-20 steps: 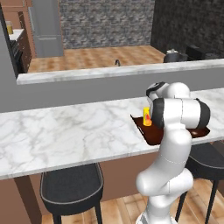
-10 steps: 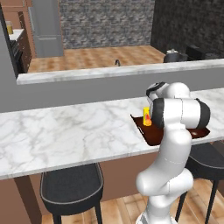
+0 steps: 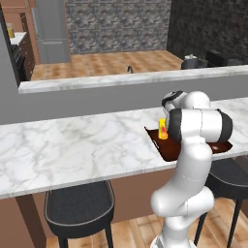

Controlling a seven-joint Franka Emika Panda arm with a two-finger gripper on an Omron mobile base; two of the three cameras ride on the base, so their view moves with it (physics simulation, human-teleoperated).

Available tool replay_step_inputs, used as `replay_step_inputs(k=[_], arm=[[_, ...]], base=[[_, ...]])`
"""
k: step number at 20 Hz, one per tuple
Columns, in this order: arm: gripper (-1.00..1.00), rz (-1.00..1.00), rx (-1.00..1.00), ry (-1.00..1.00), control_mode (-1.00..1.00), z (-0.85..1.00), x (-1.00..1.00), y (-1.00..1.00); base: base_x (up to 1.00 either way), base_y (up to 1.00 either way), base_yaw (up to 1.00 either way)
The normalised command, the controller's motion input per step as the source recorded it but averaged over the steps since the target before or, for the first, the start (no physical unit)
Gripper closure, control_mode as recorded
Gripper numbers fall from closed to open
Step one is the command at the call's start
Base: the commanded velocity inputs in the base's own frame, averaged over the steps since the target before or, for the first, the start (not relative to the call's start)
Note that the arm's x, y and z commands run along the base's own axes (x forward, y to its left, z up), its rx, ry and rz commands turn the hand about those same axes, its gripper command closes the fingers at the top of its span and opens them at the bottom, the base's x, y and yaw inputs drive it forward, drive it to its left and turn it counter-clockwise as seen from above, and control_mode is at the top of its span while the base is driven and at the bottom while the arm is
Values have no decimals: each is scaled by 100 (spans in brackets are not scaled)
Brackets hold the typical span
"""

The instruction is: There is a tray on the dining counter. Grab the cup, mug, and pitcher and place them on the tray. The pitcher may be placed next to the tray if it cannot fit the tray.

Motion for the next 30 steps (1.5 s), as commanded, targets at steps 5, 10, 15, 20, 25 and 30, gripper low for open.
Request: replay_step_inputs(k=[5, 10, 15, 20, 25, 30], arm=[[-100, 0, 0, 0, -100, 0, 0, 0], [-100, 0, 0, 0, -100, 0, 0, 0], [-100, 0, 0, 0, -100, 0, 0, 0], [-100, 0, 0, 0, -100, 0, 0, 0], [-100, 1, 0, 0, -100, 0, -1, -5], [-100, 13, -2, 0, -100, 6, -25, -27]], base=[[0, 0, 0], [0, 0, 0], [0, 0, 0], [0, 0, 0], [0, 0, 0], [0, 0, 0]])
